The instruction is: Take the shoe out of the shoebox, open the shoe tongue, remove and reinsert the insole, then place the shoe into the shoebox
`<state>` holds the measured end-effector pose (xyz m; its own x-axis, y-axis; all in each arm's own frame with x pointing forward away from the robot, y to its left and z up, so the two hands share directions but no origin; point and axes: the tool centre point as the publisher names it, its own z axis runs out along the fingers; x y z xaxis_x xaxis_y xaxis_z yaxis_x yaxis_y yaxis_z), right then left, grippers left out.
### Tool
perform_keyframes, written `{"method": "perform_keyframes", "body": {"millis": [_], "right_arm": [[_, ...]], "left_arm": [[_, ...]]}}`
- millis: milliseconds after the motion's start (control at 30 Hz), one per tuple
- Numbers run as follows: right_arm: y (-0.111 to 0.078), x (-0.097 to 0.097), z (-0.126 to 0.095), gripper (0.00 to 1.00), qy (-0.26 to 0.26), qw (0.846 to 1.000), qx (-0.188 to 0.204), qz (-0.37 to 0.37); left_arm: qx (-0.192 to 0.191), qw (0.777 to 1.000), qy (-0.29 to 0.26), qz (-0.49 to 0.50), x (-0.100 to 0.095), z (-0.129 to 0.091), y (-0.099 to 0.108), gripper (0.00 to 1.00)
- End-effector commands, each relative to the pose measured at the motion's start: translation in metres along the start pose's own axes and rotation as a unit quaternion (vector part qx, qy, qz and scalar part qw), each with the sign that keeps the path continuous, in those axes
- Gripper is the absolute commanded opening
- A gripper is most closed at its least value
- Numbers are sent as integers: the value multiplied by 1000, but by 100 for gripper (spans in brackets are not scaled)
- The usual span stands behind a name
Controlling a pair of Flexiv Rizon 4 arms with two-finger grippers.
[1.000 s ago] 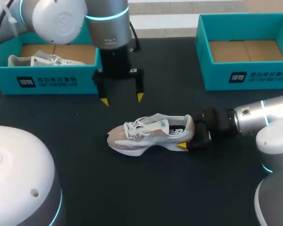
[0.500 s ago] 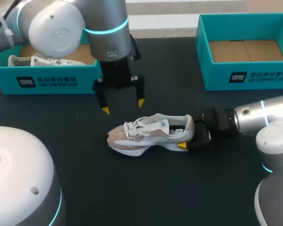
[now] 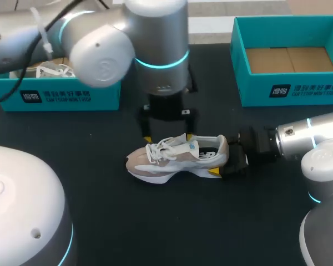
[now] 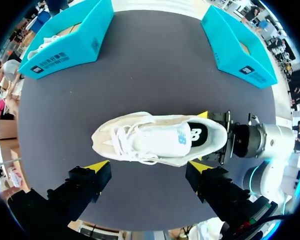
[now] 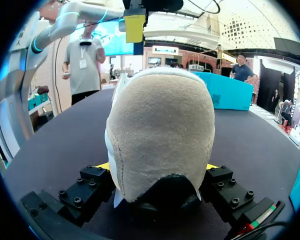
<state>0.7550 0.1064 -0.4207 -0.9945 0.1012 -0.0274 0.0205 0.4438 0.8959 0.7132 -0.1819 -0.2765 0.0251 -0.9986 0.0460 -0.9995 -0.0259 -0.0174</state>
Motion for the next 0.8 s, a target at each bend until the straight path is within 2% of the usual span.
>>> {"method": "perform_keyframes", "body": {"millis": [33, 100, 533, 567, 600, 667, 800], "right_arm": [[-2, 0, 6, 0, 0, 1000, 1, 0], [-2, 0, 6, 0, 0, 1000, 1, 0], [-2, 0, 6, 0, 0, 1000, 1, 0], [-2, 0, 6, 0, 0, 1000, 1, 0], [-2, 0, 6, 0, 0, 1000, 1, 0], [-2, 0, 6, 0, 0, 1000, 1, 0], [-2, 0, 6, 0, 0, 1000, 1, 0]], "left_arm": [[-10, 1000, -22, 5, 28, 18, -6, 100], [1, 999, -29, -20, 34, 25, -7, 100], [1, 999, -29, -20, 34, 25, -7, 100], [10, 1000, -26, 2, 36, 25, -3, 100], [27, 998, -48, -3, 41, 27, -2, 100], [6, 999, -52, 12, 46, 29, -5, 100], [27, 997, -69, 23, 56, 30, -11, 100]]}}
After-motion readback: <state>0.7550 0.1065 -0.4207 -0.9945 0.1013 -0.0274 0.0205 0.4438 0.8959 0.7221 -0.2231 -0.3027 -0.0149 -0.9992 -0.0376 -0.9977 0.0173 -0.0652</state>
